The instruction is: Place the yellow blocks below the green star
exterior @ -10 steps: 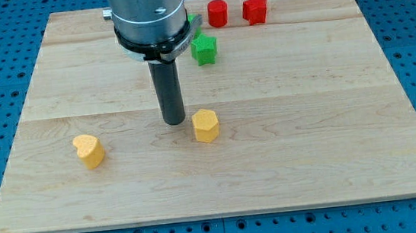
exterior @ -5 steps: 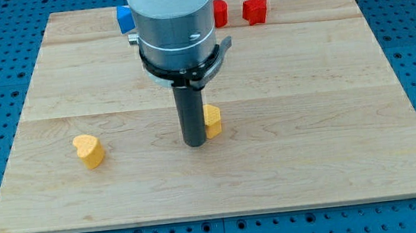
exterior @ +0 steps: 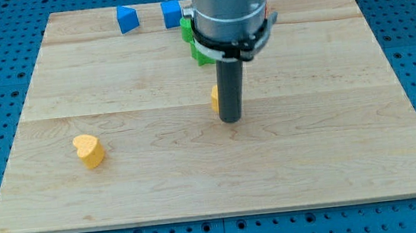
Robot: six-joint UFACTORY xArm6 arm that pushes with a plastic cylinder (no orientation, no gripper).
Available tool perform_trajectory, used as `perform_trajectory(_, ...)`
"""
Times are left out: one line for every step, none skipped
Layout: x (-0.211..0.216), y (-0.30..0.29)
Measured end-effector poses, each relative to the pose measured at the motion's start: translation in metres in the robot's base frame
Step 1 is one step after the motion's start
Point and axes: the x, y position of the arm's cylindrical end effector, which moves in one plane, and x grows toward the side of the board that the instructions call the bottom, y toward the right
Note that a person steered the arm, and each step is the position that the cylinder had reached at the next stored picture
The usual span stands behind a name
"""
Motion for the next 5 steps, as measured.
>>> perform_trajectory(-0.023,-0.015)
perform_trajectory(0.007,-0.004)
perform_trajectory(0.099,-0.030)
perform_trajectory(0.135,-0.124)
perform_trajectory(0.131,-0.213)
